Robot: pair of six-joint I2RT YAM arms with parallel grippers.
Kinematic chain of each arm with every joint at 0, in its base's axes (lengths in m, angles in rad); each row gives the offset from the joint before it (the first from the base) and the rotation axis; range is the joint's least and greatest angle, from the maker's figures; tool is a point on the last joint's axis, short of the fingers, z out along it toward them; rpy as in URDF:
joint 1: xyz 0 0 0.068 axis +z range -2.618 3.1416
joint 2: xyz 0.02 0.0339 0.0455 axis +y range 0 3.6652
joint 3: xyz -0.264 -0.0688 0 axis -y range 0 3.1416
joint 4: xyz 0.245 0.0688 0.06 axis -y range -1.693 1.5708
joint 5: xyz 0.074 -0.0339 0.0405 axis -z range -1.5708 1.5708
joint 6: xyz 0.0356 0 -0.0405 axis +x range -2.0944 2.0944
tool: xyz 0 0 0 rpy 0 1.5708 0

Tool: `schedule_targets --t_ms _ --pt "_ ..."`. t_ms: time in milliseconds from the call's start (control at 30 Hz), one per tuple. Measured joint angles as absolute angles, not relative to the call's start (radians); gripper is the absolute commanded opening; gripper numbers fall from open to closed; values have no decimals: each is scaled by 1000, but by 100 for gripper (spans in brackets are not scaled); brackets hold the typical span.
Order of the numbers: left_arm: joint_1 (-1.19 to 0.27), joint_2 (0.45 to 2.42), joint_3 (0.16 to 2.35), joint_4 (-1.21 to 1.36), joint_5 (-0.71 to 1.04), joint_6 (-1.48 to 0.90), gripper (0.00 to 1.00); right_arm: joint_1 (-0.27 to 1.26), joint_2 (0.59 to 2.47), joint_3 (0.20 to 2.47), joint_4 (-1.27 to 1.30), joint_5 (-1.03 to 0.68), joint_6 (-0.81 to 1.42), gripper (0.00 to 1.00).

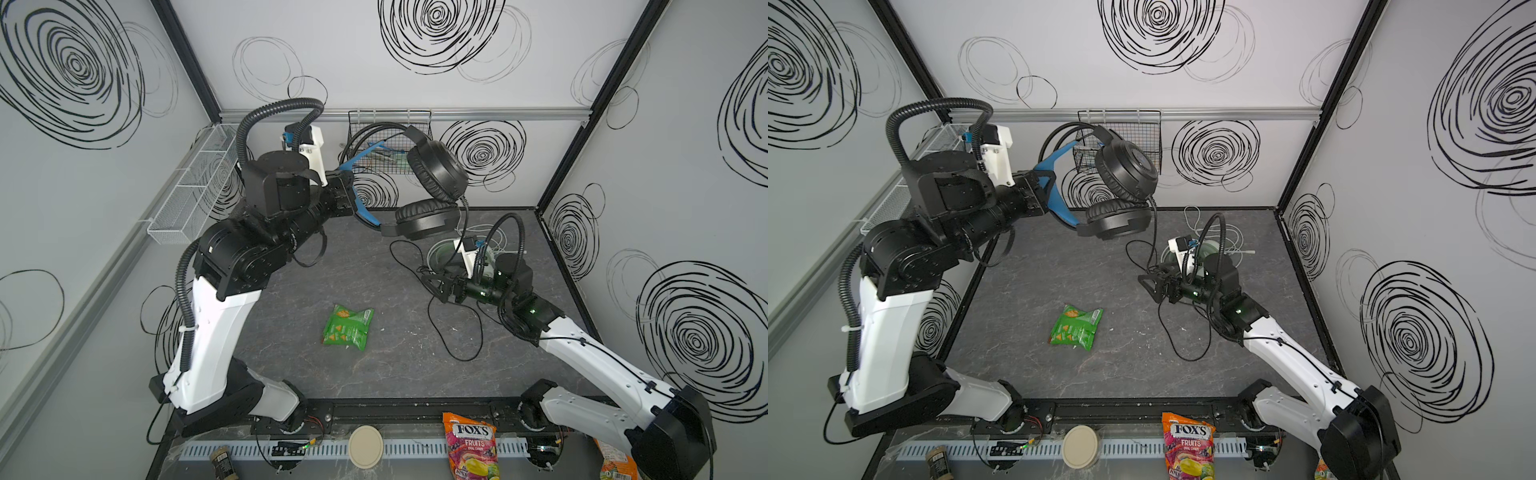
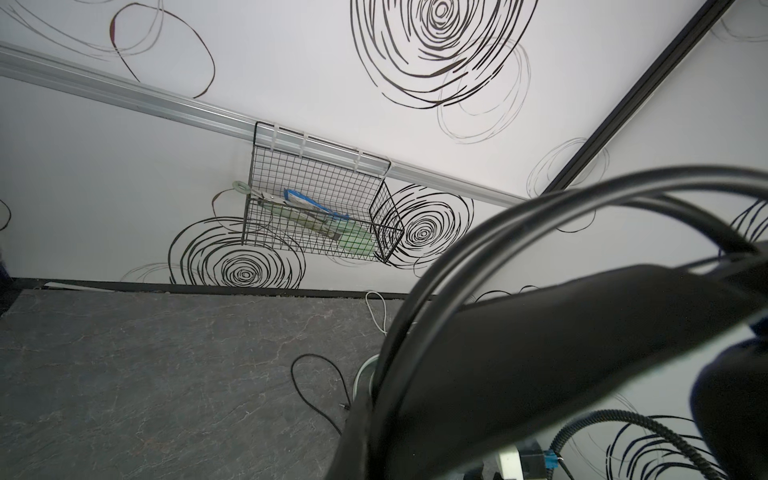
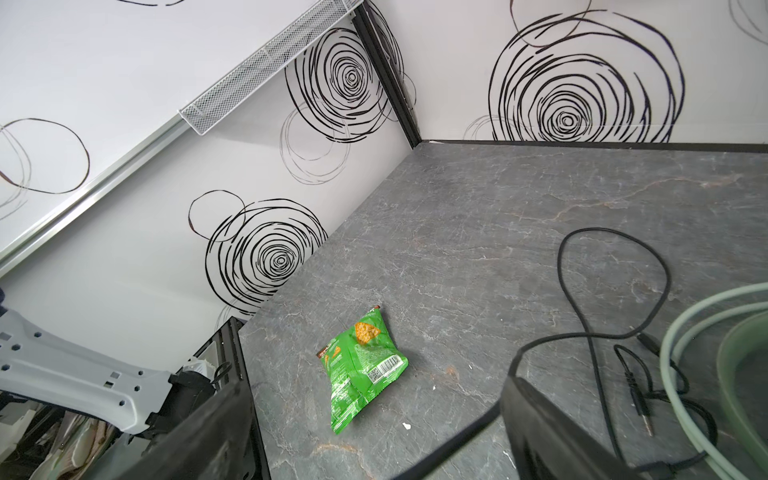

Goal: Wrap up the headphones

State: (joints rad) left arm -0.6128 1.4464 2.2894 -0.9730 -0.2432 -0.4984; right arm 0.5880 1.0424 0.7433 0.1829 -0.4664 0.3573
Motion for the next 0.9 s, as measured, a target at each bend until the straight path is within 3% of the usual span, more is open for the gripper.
schedule_targets --t_ms 133,333,767,900 --pt "-541 1446 2284 -976 -172 -512 0 597 1039 723 253 -463 351 99" --pt "-405 1425 2265 -978 -65 -542 0 624 1064 724 313 -465 332 91" --pt "-310 1398 2218 -971 89 -600 0 658 1253 872 405 -441 301 96" --pt "-304 1396 2210 -971 102 -607 0 662 1291 883 426 -432 283 81"
